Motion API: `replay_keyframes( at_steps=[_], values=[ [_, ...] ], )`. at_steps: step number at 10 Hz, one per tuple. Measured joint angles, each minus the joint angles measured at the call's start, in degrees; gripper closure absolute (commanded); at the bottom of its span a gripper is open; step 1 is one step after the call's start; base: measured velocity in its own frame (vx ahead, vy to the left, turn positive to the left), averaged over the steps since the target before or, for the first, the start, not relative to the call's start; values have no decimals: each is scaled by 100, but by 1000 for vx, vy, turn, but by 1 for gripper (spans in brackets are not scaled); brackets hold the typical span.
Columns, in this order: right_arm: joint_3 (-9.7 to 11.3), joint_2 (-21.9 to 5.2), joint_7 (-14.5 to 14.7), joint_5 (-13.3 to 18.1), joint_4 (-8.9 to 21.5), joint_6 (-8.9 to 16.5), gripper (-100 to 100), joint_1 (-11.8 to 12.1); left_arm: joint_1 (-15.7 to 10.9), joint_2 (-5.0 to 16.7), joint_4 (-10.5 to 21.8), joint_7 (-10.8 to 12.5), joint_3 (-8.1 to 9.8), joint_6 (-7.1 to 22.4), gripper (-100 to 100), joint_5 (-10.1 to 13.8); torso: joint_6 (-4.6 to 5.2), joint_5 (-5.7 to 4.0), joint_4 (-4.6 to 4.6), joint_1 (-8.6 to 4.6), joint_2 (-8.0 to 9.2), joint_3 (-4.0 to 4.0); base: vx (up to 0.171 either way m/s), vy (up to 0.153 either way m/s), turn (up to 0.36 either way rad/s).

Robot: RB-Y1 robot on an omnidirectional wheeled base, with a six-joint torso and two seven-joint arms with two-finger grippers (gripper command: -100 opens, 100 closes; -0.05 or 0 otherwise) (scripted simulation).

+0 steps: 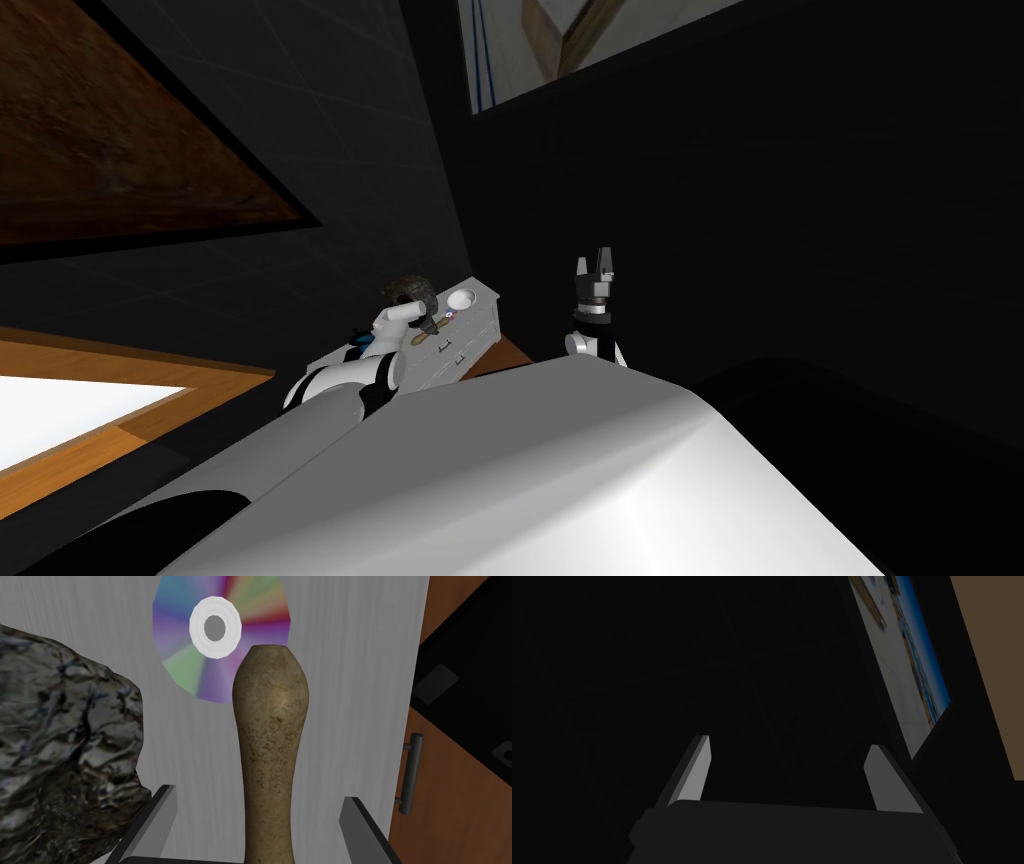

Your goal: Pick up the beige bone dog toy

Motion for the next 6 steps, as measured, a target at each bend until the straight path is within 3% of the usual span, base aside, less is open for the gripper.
replay_keyframes(
  at_steps=[4,5,6],
  values=[
    [0,0,0,0,0,0,0,0,-195,145,341,175,36,420,-100,-11,0,0,1,-1,6,4,39,-25,36],
    [0,0,0,0,0,0,0,-1,-202,149,358,180,37,428,0,-11,0,1,3,4,14,8,0,0,0],
    [0,0,0,0,0,0,0,-1,-201,148,356,179,37,427,-100,-11,0,2,4,8,19,11,37,-3,13]
  ],
)
